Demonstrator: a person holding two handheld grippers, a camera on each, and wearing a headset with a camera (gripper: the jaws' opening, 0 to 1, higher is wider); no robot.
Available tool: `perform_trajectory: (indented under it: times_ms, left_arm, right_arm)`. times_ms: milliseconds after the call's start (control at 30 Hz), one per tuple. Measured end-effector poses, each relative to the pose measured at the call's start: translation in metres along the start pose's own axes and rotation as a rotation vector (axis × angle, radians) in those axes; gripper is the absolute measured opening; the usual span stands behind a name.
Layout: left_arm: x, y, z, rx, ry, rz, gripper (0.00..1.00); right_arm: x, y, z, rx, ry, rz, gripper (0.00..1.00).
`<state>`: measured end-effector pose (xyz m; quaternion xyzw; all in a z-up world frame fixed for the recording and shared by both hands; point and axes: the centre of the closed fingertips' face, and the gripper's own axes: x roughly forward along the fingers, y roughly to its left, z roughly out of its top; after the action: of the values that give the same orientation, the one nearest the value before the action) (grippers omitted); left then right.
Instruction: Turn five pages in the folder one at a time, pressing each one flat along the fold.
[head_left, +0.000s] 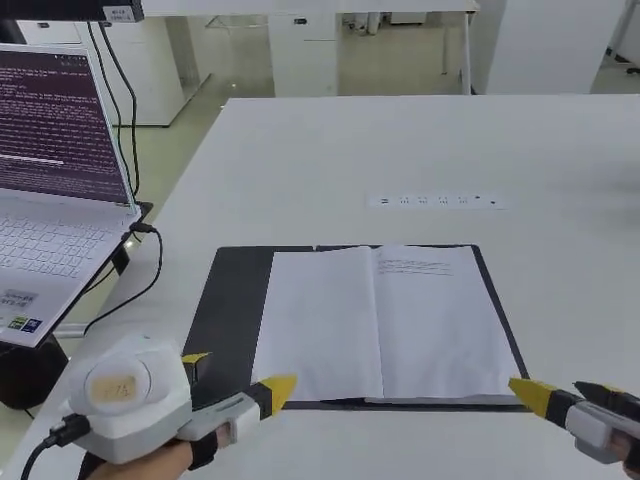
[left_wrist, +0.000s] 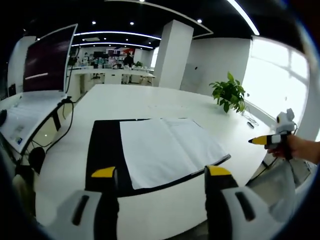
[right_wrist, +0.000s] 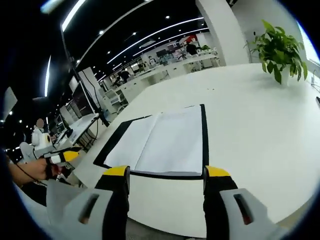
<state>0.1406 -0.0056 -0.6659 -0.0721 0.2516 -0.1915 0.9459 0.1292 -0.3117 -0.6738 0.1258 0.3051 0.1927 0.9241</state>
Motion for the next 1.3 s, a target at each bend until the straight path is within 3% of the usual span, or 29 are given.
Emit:
perform_trajectory:
  times_ms: [167,500,567,733,1167,1300]
  left_arm:
    - [-0.007,-0.003,0.003,0.006,0.005,0.012,0.77]
    - [-0.021,0.000,-0.004,0.003,0.043,0.043,0.79]
    - [-0.022,0.001,-0.006,0.002,0.050,0.046,0.79]
    - [-0.022,0.002,-0.008,0.016,0.063,0.058,0.79]
    - [0.017,-0.022,-0.006,0.068,0.100,-0.004,0.79]
    - [0.036,-0.036,-0.011,0.080,0.124,-0.042,0.79]
  right_arm:
    - [-0.005,-0.011,-0.011,-0.074,0.043,-0.016,0.61]
    - [-0.022,-0.020,0.005,-0.097,-0.020,-0.032,0.64]
    - [-0.023,-0.028,0.005,-0.101,-0.018,-0.039,0.64]
    - [-0.025,-0.030,0.002,-0.105,-0.016,-0.033,0.65]
    - [-0.018,-0.027,-0.011,-0.103,0.001,-0.031,0.71]
    - [-0.018,-0.025,-0.017,-0.091,0.008,-0.024,0.71]
